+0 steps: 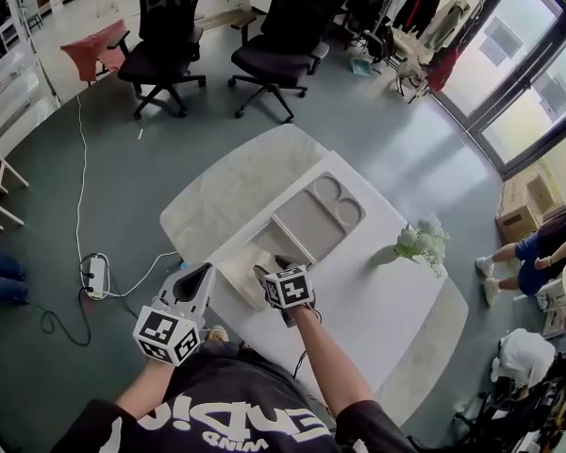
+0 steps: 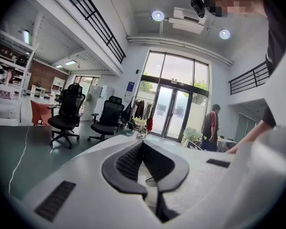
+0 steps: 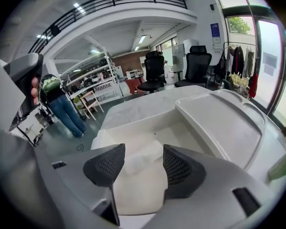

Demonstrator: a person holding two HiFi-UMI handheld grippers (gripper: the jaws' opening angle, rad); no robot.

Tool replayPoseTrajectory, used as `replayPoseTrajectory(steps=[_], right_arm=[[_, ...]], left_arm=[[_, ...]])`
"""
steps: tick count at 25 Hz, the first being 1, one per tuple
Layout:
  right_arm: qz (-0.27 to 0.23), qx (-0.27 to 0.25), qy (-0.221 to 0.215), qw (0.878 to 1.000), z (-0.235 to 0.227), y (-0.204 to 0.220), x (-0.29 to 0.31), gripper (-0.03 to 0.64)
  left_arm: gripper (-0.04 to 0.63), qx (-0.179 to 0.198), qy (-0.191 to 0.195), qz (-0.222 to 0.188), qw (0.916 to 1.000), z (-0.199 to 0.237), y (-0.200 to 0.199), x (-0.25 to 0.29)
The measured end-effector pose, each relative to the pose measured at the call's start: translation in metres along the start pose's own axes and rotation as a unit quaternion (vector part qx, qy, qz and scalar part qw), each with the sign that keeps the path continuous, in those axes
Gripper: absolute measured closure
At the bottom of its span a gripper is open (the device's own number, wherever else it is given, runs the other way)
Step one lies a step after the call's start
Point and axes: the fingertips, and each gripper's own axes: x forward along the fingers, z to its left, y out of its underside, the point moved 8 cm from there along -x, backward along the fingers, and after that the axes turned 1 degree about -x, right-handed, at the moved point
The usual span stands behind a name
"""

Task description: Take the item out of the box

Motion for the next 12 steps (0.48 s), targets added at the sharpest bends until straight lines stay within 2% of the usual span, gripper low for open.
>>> replayPoseTrajectory(steps=[6, 12], right_arm=[[0.054, -0.022, 0.015, 0.998, -0.002, -0.004, 0.016, 0.365], [0.087, -0.022, 0.008, 0.996, -0.001, -0.006, 0.019, 0.365]], left_arm=[[0.586, -0.003, -0.001, 0.002, 1.0000, 0.004, -0.001, 0.002], [0.586, -0.008, -0.001, 0.004, 1.0000, 0.009, -0.001, 0.005]])
